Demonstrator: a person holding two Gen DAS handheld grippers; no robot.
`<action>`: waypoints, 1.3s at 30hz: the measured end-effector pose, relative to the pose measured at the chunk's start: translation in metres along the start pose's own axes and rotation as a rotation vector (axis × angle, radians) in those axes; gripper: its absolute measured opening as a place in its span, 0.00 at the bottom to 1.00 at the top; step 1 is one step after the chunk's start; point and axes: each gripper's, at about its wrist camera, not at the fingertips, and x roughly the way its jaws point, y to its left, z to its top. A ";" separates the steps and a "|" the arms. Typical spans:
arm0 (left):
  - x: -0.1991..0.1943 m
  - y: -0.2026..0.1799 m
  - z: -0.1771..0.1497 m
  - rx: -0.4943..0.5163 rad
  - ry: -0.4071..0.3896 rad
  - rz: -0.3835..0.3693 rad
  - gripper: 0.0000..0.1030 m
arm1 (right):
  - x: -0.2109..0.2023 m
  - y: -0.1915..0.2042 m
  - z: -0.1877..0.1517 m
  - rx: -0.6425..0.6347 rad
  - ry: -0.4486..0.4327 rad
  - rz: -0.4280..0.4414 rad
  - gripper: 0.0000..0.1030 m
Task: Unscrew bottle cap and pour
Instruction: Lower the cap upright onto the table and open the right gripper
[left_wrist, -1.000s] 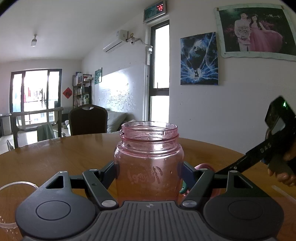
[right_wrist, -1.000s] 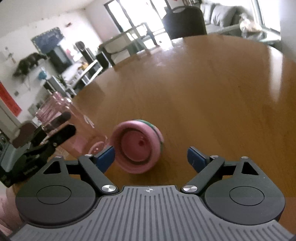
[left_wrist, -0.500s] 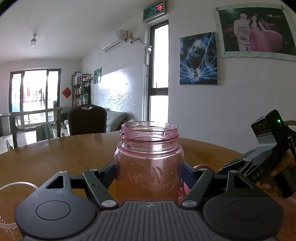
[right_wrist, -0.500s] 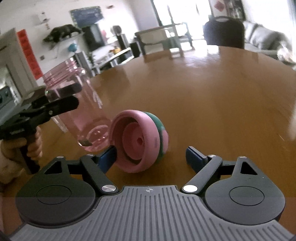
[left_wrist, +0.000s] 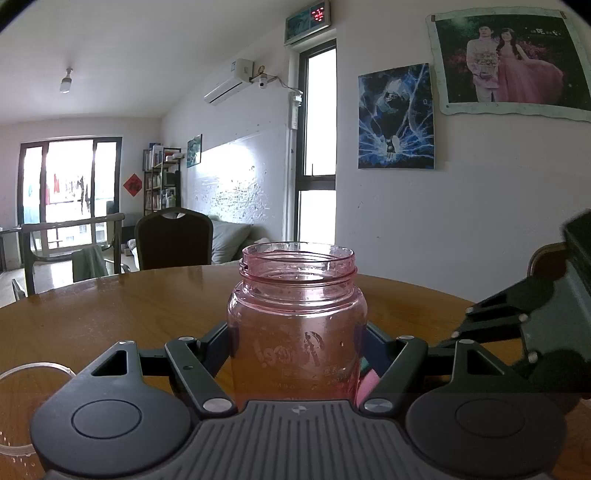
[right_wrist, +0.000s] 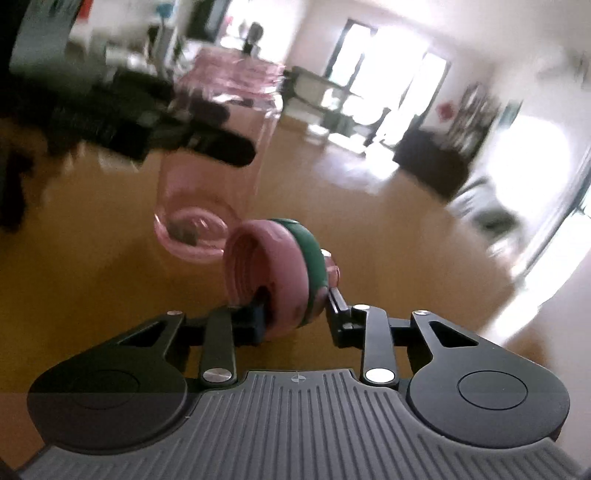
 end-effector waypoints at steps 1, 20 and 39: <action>0.000 0.000 0.000 0.000 0.000 0.000 0.70 | 0.003 0.009 -0.002 -0.063 0.010 -0.057 0.32; -0.002 -0.003 -0.002 -0.001 0.001 0.001 0.70 | 0.052 0.070 0.005 -0.626 0.187 -0.461 0.63; -0.001 0.000 -0.001 -0.002 0.004 -0.002 0.70 | -0.033 0.004 0.015 0.035 0.282 0.130 0.87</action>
